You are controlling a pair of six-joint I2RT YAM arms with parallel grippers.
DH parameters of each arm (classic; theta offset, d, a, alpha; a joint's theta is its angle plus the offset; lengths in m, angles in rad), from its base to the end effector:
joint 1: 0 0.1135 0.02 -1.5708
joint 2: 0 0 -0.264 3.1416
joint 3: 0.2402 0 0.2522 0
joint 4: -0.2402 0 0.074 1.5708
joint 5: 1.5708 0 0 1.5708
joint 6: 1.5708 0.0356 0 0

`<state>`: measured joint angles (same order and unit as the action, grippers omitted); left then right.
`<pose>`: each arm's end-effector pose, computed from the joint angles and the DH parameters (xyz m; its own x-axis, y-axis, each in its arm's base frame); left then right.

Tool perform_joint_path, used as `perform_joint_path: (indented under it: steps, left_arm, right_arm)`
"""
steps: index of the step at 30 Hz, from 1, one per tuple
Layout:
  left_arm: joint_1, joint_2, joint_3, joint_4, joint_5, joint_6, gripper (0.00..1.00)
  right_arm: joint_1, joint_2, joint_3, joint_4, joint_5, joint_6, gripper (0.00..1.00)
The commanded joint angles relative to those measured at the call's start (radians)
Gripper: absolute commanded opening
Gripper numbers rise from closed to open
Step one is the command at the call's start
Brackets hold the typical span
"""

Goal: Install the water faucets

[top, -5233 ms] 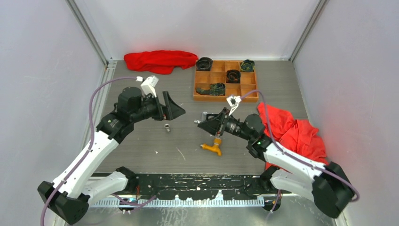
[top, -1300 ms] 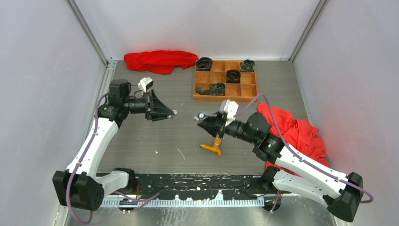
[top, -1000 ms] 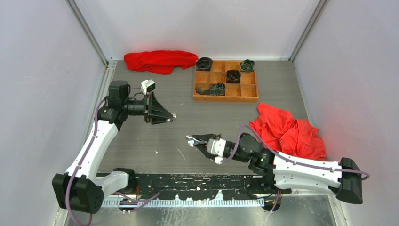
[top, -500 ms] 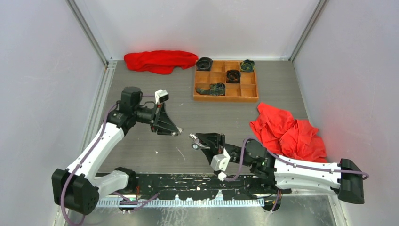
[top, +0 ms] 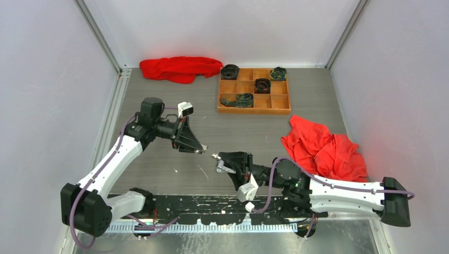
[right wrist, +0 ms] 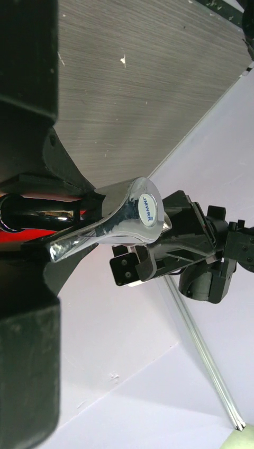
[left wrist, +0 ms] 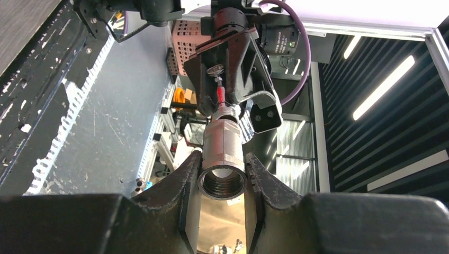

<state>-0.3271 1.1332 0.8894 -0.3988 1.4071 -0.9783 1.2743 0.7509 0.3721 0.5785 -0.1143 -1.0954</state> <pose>0.2010 -0.1053 0.3039 -0.9808 0.1900 0.0434 -0.0238 0.1042 -0.9943 0.0499 0.1771 0.2805 0.9003 -0.0762 -0.4285 -0.3983 0.2526 -0.8818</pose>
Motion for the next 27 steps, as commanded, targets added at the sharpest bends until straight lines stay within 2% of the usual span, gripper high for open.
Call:
perform_joint_path:
  steps: [1, 16, 27]
  left_arm:
    - [-0.004, -0.01, 0.034, 0.038, 0.061, 0.019, 0.0]
    - [-0.038, 0.023, 0.061, 0.038, 0.043, 0.035, 0.0]
    - [-0.05, 0.017, 0.048, 0.036, 0.04, 0.032, 0.0]
  right_arm:
    - [0.007, 0.01, 0.035, 0.093, -0.019, -0.077, 0.0]
    - [0.007, 0.116, 0.059, 0.199, -0.011, -0.074, 0.0]
    - [0.008, 0.112, 0.04, 0.231, 0.029, -0.065, 0.0]
